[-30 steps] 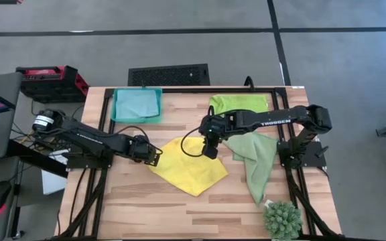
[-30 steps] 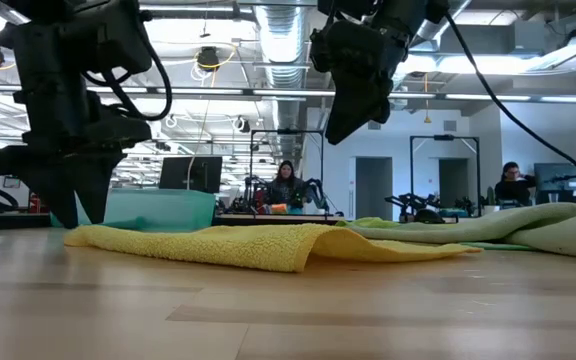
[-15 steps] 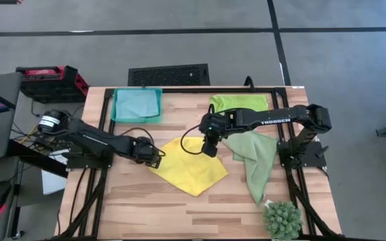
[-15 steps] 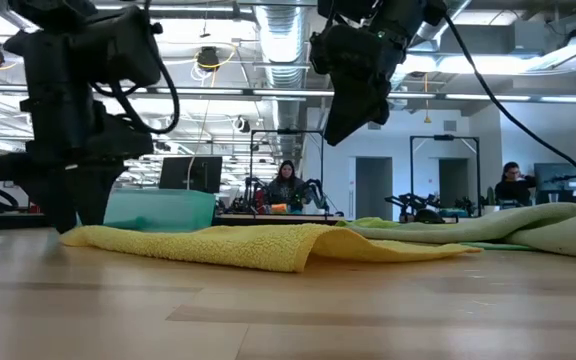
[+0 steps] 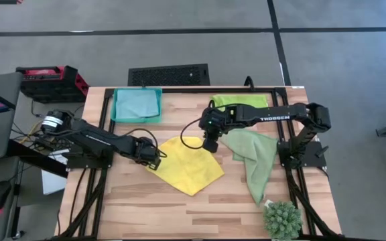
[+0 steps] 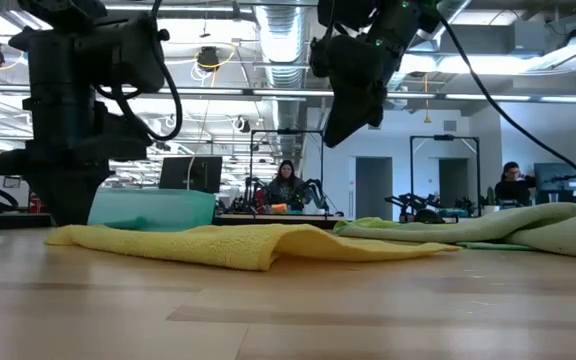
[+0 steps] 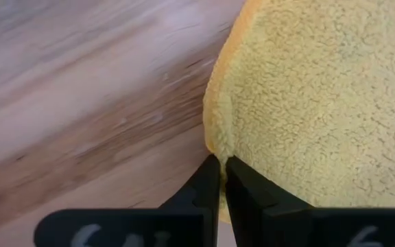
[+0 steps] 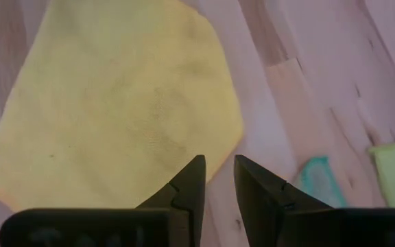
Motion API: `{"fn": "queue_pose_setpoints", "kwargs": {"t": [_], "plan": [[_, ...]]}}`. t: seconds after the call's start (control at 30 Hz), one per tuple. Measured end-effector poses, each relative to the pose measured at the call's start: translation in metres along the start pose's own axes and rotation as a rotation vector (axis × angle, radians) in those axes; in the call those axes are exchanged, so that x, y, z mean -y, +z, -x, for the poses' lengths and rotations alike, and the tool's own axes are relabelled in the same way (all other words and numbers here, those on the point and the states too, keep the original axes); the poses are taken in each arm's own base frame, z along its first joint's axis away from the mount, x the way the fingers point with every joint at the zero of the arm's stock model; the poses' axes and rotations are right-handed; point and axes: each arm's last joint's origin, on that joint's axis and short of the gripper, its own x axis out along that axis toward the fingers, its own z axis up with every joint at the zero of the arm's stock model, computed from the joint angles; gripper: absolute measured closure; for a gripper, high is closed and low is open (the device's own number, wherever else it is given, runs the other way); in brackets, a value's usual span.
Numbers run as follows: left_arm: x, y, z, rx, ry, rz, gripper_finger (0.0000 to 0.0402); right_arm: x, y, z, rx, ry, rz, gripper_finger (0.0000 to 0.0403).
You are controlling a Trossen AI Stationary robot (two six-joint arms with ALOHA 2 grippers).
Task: Fold microfiber towels
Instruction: Fold the yellow microfiber towel
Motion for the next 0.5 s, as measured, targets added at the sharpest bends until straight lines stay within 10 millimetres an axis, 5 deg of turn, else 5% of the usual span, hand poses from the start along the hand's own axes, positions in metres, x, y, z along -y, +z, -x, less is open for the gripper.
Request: {"fn": "queue_pose_setpoints", "kwargs": {"t": [0.27,0.5], "plan": [[0.020,0.012,0.020,0.129,-0.029,-0.225,0.0400,0.002,0.005,0.000,0.047,0.002,0.067,0.0301],[0.049,0.027,0.056,0.267,-0.087,-0.624,0.0401,-0.003,0.005,-0.001,0.050,0.013,0.183,0.0289]]}}
